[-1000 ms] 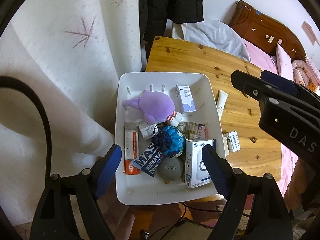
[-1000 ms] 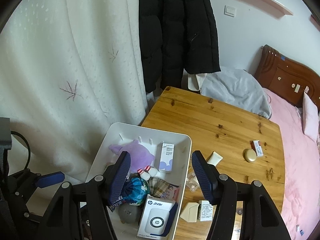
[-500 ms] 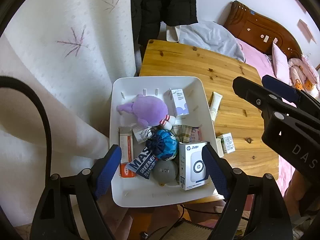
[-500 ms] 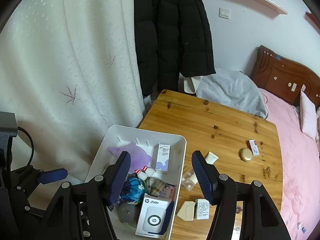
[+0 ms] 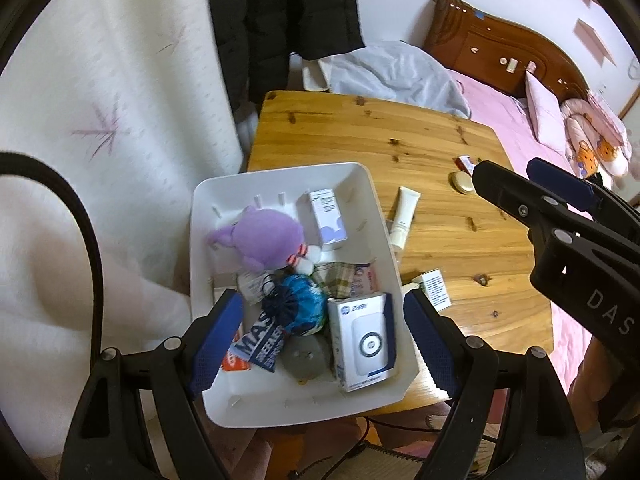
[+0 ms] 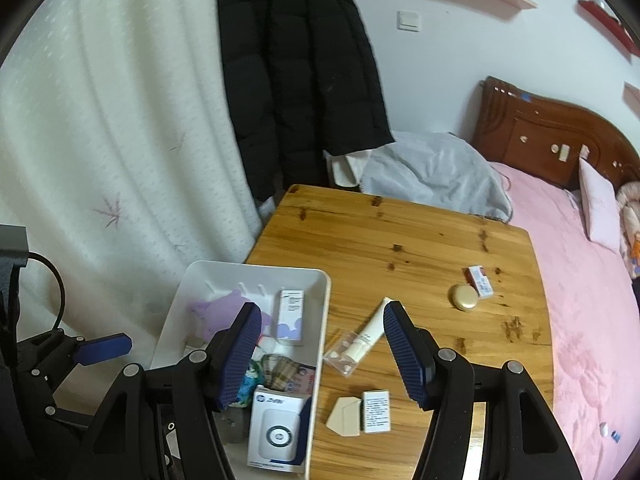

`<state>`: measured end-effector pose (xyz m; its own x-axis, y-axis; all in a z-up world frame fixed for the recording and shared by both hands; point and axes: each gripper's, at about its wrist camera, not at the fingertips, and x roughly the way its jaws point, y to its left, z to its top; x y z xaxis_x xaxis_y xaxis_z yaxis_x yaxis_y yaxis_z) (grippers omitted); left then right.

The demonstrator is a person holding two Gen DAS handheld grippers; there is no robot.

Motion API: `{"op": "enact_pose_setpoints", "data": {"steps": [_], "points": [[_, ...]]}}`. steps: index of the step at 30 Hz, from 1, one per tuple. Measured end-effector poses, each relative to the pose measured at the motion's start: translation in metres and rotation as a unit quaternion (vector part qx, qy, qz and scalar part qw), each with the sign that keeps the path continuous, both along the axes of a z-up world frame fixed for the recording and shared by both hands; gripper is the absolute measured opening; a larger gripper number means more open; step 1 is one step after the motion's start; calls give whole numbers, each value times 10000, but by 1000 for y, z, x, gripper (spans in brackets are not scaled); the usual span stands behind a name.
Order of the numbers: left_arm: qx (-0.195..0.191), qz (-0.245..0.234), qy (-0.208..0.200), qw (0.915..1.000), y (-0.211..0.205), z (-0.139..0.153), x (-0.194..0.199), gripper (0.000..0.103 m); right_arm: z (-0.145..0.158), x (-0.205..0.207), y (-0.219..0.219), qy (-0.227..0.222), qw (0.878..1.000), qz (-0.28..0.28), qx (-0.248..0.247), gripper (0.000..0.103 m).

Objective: Organize objects
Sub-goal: 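Move both grippers back over the table toward the compact and red box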

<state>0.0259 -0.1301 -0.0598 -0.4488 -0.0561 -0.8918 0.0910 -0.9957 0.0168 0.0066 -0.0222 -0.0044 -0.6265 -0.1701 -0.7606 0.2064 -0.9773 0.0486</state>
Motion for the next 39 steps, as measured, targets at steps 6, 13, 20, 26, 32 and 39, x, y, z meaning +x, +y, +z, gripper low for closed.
{"op": "enact_pose_setpoints", "data": {"steps": [6,13,20,26,32,39], "points": [[-102,-282,60,9995,26,3,-10,85,0,-3,30,-5,9996,-265,-62,65],[-182,-541,97,9983,55,7,-25,85,1,-10,66,4,9985,-519,-159,65],[-318,-787,251,9961,82,14,-41,85,5,-18,103,69,9967,-766,-263,65],[-449,-1027,323,9932,110,16,-58,85,8,-26,140,148,9943,-1018,-272,65],[-556,-1258,325,9900,142,14,-82,85,8,-41,186,186,9904,-1337,-291,65],[-620,-1429,290,9874,174,6,-114,85,3,-68,234,166,9876,-1546,-214,65]]}}
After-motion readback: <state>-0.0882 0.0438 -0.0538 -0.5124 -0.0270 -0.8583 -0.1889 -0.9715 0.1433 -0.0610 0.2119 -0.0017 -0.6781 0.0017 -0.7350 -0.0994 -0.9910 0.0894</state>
